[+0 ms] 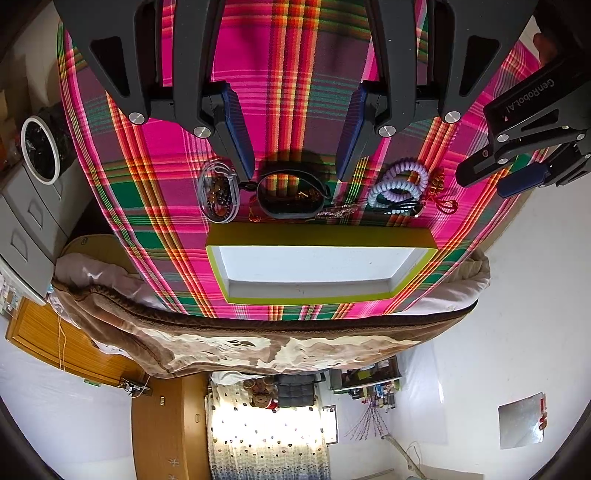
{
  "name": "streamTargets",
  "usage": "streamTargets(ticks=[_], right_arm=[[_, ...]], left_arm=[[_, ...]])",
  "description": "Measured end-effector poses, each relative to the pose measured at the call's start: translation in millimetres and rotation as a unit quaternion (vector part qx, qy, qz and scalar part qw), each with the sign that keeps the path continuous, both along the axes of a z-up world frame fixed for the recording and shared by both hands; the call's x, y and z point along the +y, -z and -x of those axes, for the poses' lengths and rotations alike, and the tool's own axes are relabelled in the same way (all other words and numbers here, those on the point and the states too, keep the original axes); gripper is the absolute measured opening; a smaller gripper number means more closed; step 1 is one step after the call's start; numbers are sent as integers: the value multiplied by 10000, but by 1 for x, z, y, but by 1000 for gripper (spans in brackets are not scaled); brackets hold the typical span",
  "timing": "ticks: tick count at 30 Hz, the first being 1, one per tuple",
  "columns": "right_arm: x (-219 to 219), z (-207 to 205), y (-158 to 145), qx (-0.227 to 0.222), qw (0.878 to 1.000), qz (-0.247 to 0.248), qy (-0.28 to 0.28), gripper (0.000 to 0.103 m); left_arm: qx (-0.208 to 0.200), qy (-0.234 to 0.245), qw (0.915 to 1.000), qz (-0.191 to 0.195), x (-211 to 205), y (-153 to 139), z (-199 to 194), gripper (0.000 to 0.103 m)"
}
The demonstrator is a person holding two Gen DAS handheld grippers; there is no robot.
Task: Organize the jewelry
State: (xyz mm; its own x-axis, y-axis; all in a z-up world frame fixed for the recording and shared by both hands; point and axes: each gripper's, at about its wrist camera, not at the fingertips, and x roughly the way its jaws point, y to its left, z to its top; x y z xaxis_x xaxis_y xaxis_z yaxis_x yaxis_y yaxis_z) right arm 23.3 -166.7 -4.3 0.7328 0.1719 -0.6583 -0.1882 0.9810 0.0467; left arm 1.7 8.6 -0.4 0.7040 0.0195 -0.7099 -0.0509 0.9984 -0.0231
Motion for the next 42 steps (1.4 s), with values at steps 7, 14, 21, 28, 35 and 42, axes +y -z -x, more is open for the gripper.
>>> streamTargets(ticks=[7, 14, 21, 28, 35, 42], right_arm=[[0, -1, 1, 16, 10000, 27, 29, 47], [-1, -1, -1, -2, 10000, 72, 66, 47], [0, -1, -2, -10, 10000, 80, 58, 47], [0, -1, -1, -6, 9999, 88, 55, 47], [1, -1, -1, -9, 9999, 90, 54, 47], [2, -2, 0, 5, 9999, 107, 48, 47]], left_arm=[[-5, 3, 10000, 1, 1, -1, -1, 61], [-9, -7, 10000, 5, 1, -1, -1, 61], [-43, -41, 10000, 5, 3, -3, -1, 61], [-40, -25, 10000, 11, 2, -1, -1, 61], [-29, -38, 10000, 14, 2, 0, -1, 61], [-24, -26, 10000, 23, 3, 1, -2, 61]])
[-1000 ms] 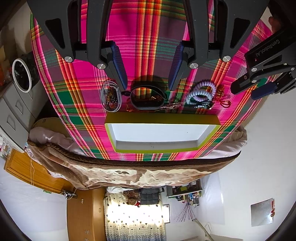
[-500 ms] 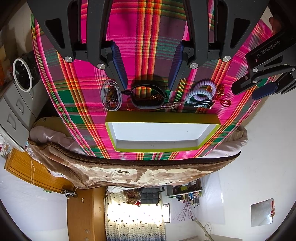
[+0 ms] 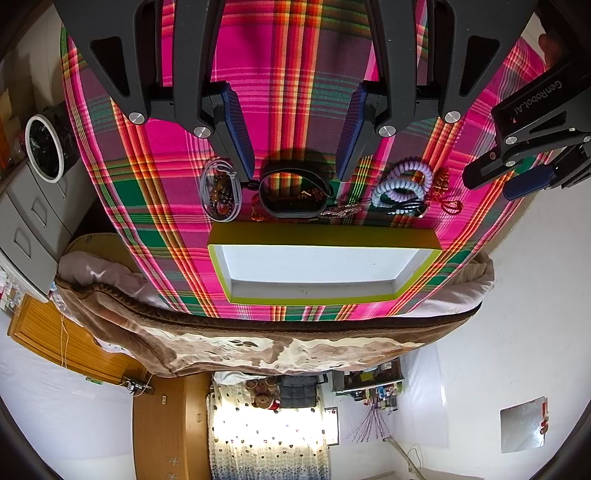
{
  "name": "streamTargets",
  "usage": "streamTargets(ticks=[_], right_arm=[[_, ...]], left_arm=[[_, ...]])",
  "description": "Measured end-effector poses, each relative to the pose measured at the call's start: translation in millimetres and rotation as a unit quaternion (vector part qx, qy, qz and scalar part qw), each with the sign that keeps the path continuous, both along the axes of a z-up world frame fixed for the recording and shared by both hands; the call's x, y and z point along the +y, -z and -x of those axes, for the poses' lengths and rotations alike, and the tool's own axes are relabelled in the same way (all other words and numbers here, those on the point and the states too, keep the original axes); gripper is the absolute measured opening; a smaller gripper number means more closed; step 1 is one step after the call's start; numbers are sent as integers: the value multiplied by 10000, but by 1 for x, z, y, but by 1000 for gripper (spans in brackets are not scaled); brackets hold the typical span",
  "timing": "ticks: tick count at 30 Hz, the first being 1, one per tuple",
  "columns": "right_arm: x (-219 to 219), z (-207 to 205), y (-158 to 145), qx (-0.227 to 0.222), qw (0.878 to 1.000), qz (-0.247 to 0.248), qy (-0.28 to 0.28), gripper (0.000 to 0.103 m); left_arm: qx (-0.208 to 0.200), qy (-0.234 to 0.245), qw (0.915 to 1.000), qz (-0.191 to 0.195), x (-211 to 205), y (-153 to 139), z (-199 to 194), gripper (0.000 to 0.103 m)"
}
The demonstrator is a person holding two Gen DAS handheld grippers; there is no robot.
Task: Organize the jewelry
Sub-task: 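Lower the right tool onto the black watch band and close it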
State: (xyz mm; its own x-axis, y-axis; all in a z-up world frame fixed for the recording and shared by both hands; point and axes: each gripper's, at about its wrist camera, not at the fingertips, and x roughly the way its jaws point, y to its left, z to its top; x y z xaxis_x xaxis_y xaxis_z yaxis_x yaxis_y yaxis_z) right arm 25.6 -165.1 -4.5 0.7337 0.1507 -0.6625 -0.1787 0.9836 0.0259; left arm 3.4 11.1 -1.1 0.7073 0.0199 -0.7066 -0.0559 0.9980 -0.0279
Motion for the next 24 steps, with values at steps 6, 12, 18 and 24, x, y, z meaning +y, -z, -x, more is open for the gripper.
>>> streamTargets(ticks=[6, 12, 18, 24], right_arm=[[-2, -4, 2, 37, 9999, -114, -57, 47], [-24, -25, 13, 223, 9988, -434, 99, 47], [-28, -48, 30, 566, 9966, -583, -165, 47], [-21, -63, 39, 740, 9958, -487, -250, 47]], left_arm=[[75, 49, 9999, 144, 6, 6, -8, 61], [193, 63, 9982, 569, 28, 15, -21, 61], [390, 39, 9962, 783, 44, 26, -31, 61], [436, 25, 9952, 879, 52, 29, -35, 61]])
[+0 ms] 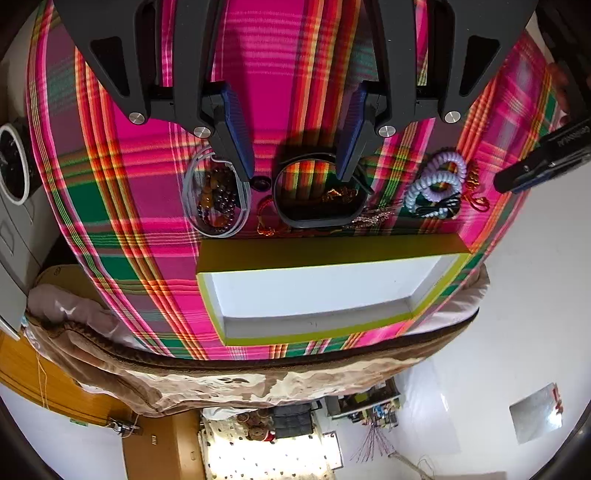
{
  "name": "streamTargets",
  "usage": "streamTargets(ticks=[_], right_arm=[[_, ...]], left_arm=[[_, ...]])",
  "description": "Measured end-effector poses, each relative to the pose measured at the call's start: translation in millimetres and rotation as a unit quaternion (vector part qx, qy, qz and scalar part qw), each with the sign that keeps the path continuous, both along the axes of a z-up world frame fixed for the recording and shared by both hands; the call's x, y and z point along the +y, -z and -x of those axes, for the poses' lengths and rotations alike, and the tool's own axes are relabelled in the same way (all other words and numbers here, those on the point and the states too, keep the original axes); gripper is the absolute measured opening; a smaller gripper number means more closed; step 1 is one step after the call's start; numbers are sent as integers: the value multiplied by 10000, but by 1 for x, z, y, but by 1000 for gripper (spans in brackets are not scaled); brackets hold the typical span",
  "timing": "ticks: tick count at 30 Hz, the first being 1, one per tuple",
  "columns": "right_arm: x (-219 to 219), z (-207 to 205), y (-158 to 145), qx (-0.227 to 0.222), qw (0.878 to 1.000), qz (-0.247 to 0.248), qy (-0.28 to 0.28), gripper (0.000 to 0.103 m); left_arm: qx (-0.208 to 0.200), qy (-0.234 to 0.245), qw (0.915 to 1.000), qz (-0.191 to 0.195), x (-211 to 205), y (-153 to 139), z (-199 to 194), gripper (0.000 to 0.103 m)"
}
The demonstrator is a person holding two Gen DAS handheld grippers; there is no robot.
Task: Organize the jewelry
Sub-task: 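Lower the right tool onto the black watch band and close it, then grasp the red tassel cord with the left tool while the right tool lifts the black band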
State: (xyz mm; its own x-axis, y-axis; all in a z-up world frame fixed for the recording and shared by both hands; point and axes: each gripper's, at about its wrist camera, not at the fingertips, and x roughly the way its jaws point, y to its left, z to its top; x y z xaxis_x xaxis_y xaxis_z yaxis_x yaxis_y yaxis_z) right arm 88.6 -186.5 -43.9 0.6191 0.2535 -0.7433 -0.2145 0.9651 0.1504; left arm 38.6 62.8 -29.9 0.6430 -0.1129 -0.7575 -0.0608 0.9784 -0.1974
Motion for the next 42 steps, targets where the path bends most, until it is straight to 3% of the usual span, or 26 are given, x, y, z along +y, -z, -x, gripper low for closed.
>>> streamTargets(ticks=[7, 9, 10, 17, 25, 33, 36, 42], right_arm=[[0, -18, 5, 163, 9996, -213, 31, 46], [2, -22, 8, 222, 9995, -227, -4, 35], [3, -24, 8, 234, 9996, -162, 22, 25], [3, -26, 9, 216, 9997, -96, 81, 6], [-13, -7, -15, -176, 9986, -481, 128, 6], [-18, 5, -32, -312, 9971, -686, 119, 6], [-21, 7, -34, -335, 9968, -717, 142, 6], [-21, 9, -34, -347, 9965, -742, 137, 6]], left_arm=[[51, -27, 10000, 62, 7, 3, -2, 61], [69, -27, 10000, 66, 9, 4, -5, 61], [76, -34, 9999, 75, 9, 4, -5, 61], [54, 13, 9999, 130, 12, 3, -8, 61], [156, 25, 9999, -2, 20, 4, -17, 61], [435, 377, 9981, 229, 13, 15, -35, 61], [382, 512, 9979, -98, -3, 14, -31, 61], [399, 559, 9969, -379, -15, 15, -30, 61]])
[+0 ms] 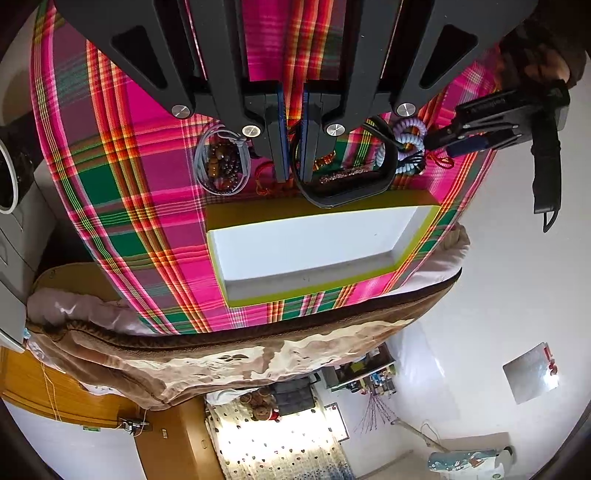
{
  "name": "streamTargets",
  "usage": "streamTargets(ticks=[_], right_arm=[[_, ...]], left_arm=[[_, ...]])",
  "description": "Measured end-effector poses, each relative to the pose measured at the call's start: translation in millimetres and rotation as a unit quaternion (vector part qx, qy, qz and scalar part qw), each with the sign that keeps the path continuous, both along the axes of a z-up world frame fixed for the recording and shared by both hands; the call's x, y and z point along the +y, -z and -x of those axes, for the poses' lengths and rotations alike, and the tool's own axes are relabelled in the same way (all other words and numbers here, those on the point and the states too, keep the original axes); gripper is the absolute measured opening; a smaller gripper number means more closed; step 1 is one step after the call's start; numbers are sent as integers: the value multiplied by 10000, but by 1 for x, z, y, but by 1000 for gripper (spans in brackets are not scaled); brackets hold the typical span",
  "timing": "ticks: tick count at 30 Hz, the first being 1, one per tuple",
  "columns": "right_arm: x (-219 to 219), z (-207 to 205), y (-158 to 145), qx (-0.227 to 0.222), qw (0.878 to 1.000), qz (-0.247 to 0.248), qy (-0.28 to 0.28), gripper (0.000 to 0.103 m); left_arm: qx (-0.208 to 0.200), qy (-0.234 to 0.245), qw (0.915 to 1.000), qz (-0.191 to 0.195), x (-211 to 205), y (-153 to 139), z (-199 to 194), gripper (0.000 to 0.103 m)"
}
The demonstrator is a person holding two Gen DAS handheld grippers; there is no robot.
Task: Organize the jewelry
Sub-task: 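Grasp the red tassel cord with the left tool while the right tool lifts the black band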
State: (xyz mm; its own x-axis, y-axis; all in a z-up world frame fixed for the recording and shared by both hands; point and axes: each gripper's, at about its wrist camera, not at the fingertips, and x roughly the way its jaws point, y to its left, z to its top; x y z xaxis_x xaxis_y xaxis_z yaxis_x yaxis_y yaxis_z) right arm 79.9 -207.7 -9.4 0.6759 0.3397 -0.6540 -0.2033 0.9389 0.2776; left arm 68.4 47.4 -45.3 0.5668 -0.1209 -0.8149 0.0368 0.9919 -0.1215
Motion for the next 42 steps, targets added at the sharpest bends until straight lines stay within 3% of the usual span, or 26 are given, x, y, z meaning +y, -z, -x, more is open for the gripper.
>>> streamTargets(ticks=[3, 5, 14, 19, 24, 34, 42], right_arm=[[0, 0, 0, 5, 10000, 4, 5, 6], [0, 1, 0, 2, 10000, -24, -4, 6], [4, -2, 0, -3, 10000, -16, -35, 6], [7, -1, 0, -15, 10000, 16, -61, 6], [7, -1, -1, -14, 10000, 16, -59, 6], [1, -5, -11, -118, 9999, -11, 10, 6], [-8, -32, -28, -148, 9999, 19, 81, 6]], left_arm=[[-11, -75, 9998, -167, 3, -1, 0, 60], [57, -218, 9994, -261, 7, 1, 1, 50], [-38, -182, 9985, -524, 3, 3, -1, 50], [-88, -156, 9989, -424, 5, 2, -1, 20], [-101, -107, 9994, -307, 10, -1, 1, 8], [-500, -2, 9987, -134, 16, -34, 6, 8], [-809, 233, 9964, -38, 9, -65, -18, 8]])
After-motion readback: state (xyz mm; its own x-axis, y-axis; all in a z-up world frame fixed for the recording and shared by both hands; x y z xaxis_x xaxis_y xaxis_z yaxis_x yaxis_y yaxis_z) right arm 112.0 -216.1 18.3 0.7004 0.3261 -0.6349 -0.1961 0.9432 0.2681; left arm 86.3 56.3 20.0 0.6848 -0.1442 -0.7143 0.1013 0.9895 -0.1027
